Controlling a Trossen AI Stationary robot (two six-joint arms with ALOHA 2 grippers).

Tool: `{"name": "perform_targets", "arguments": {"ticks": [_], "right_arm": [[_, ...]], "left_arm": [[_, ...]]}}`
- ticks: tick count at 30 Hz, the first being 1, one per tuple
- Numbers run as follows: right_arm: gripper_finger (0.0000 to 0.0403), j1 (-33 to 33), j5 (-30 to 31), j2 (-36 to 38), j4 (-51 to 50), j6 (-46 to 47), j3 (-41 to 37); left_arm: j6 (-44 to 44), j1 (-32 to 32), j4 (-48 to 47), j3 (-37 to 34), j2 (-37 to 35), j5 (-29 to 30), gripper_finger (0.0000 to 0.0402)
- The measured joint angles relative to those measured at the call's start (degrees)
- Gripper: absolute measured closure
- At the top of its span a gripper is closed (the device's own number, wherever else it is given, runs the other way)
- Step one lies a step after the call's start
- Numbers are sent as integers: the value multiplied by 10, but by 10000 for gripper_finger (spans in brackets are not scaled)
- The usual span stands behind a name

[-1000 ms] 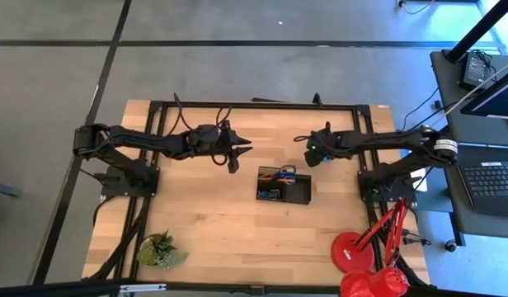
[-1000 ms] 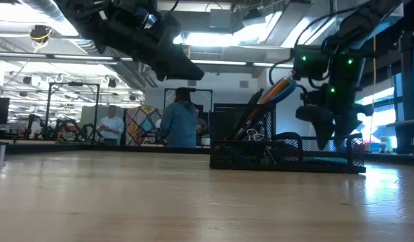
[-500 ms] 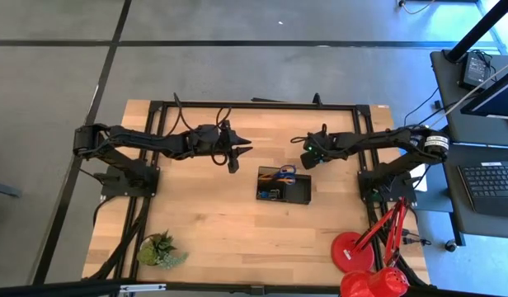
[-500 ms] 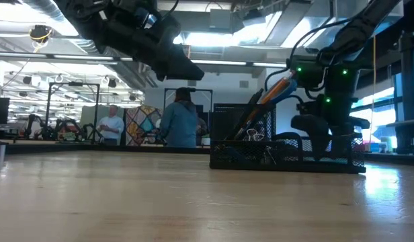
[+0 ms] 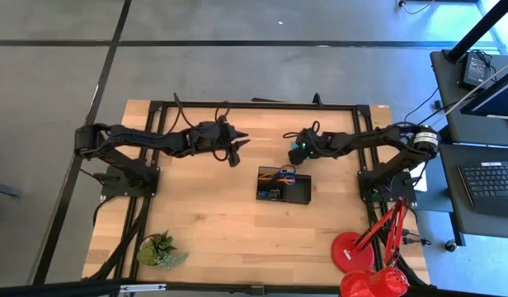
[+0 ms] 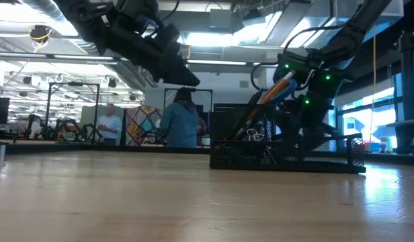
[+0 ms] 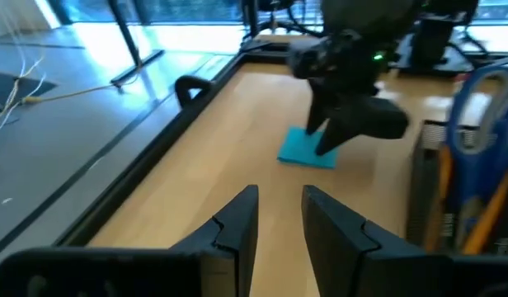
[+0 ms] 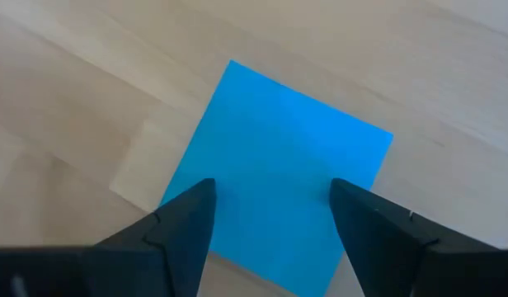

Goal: Pick and place office supplies into organizer
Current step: Put the blue sticky note pad into the black desk organizer

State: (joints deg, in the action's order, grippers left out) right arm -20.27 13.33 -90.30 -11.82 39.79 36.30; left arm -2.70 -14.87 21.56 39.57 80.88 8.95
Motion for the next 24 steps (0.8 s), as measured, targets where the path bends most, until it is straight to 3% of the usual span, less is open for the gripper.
{"name": "perform_targets", "arguments": {"ticks": [12,24], "right_arm": [[159,0,-22,-87,51,-51,74],[159,11,-37,-146,44,-106,170]], "left_arm": [[48,-51,17,7,96,0,311],[40,-52,18,88,202,-29,311]]}}
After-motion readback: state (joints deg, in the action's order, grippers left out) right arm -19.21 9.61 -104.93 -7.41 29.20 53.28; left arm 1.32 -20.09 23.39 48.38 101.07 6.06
